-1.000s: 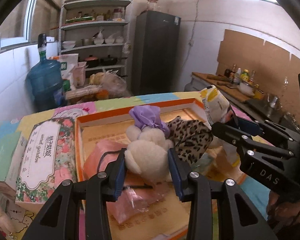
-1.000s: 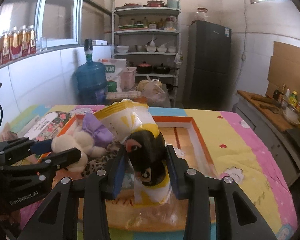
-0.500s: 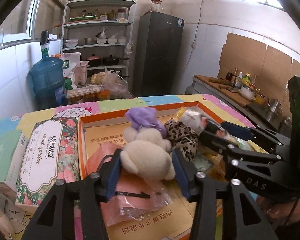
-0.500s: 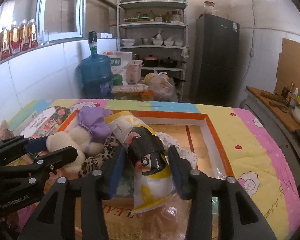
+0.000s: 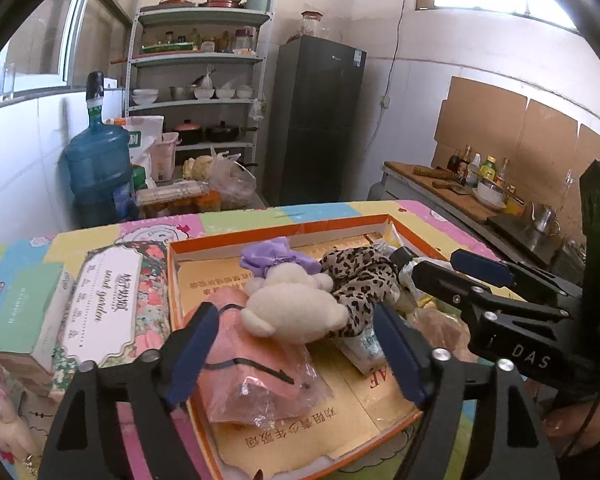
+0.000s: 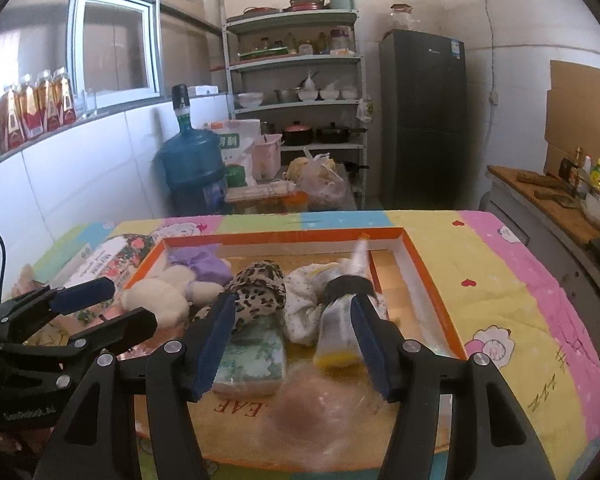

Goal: Organize soft objects
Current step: 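Lower the bunny and snack into the box and open both tools, then move both tools back from the box toward the remaining items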

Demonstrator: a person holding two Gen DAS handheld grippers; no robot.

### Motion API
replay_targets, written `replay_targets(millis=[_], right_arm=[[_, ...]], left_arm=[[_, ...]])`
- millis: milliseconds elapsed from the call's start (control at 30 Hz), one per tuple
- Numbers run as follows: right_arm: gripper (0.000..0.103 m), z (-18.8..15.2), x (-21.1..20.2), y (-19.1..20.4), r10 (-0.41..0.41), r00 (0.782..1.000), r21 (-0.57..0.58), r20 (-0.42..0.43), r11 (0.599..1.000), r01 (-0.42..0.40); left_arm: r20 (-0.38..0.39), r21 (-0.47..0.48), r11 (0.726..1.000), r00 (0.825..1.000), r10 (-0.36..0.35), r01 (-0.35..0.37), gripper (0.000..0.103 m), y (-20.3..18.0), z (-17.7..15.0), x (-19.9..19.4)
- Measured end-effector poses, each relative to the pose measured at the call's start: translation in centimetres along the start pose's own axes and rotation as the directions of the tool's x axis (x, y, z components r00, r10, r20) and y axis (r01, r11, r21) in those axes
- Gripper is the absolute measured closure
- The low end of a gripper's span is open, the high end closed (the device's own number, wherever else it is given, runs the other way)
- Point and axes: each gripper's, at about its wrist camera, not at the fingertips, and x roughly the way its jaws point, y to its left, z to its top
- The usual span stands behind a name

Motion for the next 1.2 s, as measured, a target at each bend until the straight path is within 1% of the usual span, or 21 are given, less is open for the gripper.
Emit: replay_targets(millis=[100, 267, 833, 867, 933, 1000, 1200], right_arm=[[0.041, 0.0, -0.8, 0.2, 0.005, 1.000, 0.013, 0.009, 1.000, -0.006], [0.041, -0.1, -1.9, 0.7, 0.017, 1.000, 0.026, 0.022, 0.999, -0.018], [0.041, -0.5, -5.6, 4.0, 0.027, 0.998, 0.021, 0.049, 0.999, -0.028], [0.040, -0.6, -5.8, 4.3, 0.029, 0.998, 0.020, 0.050, 0.999, -0.030], [0.033, -0.7, -6.3, 4.8, 0.030, 0.998, 0.018, 0.054, 0.999, -0.031], [0.030, -0.8, -6.7, 5.3, 0.025, 0.998, 0.014, 0.060, 1.000, -0.026], [0.030, -1.1, -7.8, 6.8, 0.032, 0.997, 0.012, 0.068, 0.999, -0.033]], left_arm=[[0.016, -0.003, 1.000, 1.000, 0.007, -0.007, 0.020, 0.2, 0.0, -0.8], [0.034, -0.007, 1.000, 0.999, 0.015, -0.015, 0.020, 0.6, 0.0, -2.4], [0.074, -0.025, 0.998, 0.996, 0.052, -0.051, 0.019, 2.2, -0.9, -7.1], [0.077, -0.026, 0.998, 0.995, 0.055, -0.054, 0.019, 2.3, -1.0, -7.3], [0.082, -0.027, 0.998, 0.995, 0.060, -0.058, 0.019, 2.4, -1.1, -7.9], [0.086, -0.028, 0.998, 0.994, 0.065, -0.063, 0.019, 2.6, -1.3, -8.5], [0.100, -0.028, 0.996, 0.991, 0.086, -0.083, 0.019, 3.3, -1.8, -10.4]])
